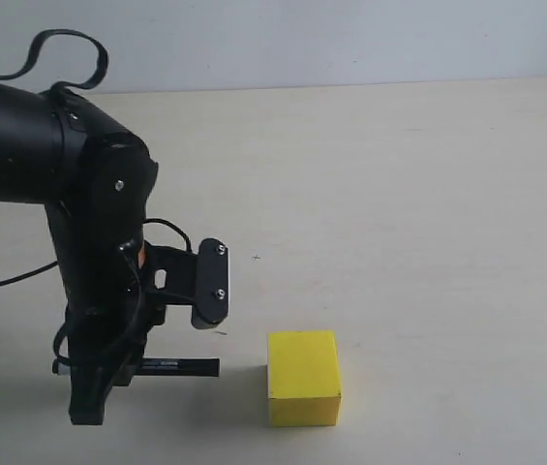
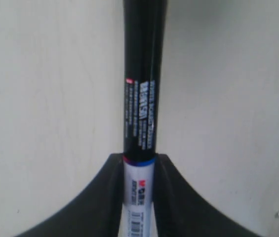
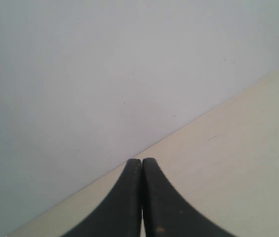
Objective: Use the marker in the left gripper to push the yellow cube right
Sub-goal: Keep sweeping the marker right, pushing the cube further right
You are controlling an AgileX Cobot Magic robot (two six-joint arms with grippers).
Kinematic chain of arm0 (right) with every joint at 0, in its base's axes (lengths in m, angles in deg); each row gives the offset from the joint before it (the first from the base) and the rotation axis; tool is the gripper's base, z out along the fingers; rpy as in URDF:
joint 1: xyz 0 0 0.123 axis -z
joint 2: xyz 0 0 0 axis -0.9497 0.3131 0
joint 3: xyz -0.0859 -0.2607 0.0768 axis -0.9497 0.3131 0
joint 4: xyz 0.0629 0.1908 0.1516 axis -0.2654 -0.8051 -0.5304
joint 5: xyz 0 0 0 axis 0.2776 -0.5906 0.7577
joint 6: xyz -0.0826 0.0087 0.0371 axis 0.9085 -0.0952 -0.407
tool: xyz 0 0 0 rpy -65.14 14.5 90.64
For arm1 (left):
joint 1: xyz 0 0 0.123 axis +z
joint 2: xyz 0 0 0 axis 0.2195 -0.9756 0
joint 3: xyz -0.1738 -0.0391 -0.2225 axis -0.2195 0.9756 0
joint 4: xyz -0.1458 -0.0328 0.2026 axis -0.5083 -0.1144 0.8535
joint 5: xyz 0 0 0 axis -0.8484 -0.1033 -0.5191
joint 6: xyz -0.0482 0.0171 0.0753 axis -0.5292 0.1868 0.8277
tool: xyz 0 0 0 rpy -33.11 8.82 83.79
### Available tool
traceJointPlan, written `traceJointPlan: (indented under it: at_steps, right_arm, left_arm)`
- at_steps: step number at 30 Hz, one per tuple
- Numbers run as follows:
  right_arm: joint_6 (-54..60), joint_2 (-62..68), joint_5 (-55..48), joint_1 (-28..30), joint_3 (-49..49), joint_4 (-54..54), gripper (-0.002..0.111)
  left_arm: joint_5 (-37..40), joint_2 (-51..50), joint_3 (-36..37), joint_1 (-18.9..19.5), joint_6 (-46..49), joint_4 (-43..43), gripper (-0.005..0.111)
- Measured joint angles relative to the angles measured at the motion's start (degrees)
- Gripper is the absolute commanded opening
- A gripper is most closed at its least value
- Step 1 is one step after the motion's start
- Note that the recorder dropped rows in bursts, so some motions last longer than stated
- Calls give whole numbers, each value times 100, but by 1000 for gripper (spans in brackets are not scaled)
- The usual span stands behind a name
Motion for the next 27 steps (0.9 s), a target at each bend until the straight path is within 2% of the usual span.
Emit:
traceJointPlan:
  at_steps: [5,9,11,15,18,23,27]
  right_arm:
    - [0,0,0,0,0,0,0]
    - [0,0,0,0,0,0,0]
    - [0,0,0,0,0,0,0]
    - [0,0,0,0,0,0,0]
    - [0,0,0,0,0,0,0]
    - [0,0,0,0,0,0,0]
    - [0,0,0,0,0,0,0]
  left_arm:
    - [-102,-339,-276,-375,-2,-179,0]
    - [-243,-683,-888,-768,-2,-257,0]
    - [-97,-713,-965,-749,-2,-227,0]
    - [455,-755,-965,-321,-13,-121,0]
    - [504,-755,-965,-304,-24,-71,0]
    - [322,-777,-1083,-856,-14,-82,0]
    - [259,-838,-1344,-1103,-14,-179,0]
